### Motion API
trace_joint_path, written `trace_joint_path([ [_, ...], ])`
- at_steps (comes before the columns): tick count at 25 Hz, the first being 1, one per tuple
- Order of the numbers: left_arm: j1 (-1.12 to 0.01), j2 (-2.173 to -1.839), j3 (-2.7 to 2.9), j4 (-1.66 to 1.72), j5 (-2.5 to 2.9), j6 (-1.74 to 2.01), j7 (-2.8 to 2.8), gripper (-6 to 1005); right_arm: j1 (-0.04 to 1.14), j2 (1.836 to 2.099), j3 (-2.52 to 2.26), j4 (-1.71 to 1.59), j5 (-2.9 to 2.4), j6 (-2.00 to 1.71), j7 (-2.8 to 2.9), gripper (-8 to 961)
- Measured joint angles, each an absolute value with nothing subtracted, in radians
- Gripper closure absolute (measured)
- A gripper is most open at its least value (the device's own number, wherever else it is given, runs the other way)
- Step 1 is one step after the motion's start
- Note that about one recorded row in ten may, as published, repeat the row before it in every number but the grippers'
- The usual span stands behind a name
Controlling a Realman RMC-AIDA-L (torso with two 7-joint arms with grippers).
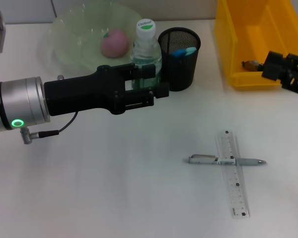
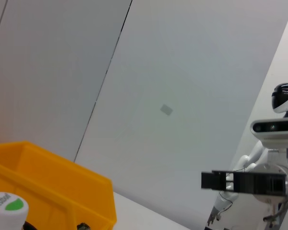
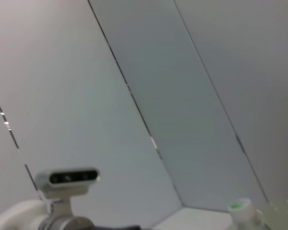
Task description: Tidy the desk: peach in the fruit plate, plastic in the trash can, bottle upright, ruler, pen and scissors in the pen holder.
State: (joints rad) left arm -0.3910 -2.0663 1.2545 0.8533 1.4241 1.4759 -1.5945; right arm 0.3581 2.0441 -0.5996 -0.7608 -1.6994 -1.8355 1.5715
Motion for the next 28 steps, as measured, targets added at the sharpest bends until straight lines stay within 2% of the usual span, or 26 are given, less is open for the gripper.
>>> trace_joint_path([
  [2, -0.394, -2.066, 1.253, 0.852, 1.425, 1.475, -1.594, 340, 0.355, 2.045, -0.6, -0.757, -1.704, -1.832, 1.563, 575],
  [8, -0.397, -2.066, 1.254, 0.854, 1.425, 1.474, -1.594, 340, 0.327, 2.077, -0.589, -0.743, -1.701, -1.825, 1.474, 418],
  [13, -0.399, -2.066, 1.252, 0.847, 1.426, 1.473, -1.594, 340, 0.304, 2.079, -0.582, -0.664, -1.645, -1.835, 1.363, 280],
  [28, -0.385, -2.065, 1.238, 0.843, 1.427, 1.471, -1.572, 340, 0.244, 2.072, -0.52, -0.579, -1.642, -1.839, 1.348, 287],
])
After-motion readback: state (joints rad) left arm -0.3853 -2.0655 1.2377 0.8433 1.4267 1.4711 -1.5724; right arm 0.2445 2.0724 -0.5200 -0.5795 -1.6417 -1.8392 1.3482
